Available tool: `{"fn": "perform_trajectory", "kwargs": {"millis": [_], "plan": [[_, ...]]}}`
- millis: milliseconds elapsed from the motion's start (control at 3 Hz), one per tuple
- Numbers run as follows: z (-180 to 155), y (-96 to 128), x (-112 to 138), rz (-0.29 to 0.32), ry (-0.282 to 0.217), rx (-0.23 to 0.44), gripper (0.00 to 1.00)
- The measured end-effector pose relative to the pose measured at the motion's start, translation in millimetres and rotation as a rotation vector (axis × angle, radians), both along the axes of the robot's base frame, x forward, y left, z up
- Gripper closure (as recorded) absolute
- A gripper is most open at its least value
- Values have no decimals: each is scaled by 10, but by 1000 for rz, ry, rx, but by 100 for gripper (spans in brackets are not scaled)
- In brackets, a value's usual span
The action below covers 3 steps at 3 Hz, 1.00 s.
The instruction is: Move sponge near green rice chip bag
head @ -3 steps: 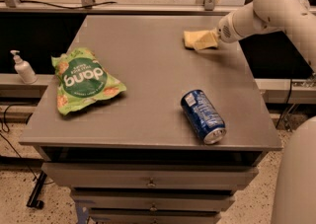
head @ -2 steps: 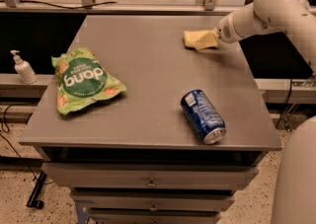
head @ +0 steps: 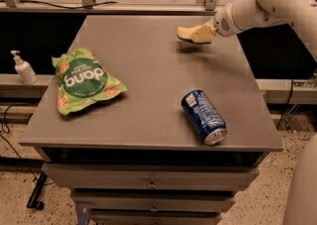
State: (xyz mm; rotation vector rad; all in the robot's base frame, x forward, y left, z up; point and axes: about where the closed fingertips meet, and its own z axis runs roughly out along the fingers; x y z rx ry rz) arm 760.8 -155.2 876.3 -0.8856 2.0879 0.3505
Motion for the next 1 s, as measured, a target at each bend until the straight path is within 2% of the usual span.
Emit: {"fn": "perform_trajectory", "kwargs": {"millis": [333, 667, 1000], "plan": [[90, 483, -217, 153, -4, -17, 100], [7, 925, -453, 300, 8, -46, 100], [-30, 1333, -690, 423, 12, -40, 100]]}}
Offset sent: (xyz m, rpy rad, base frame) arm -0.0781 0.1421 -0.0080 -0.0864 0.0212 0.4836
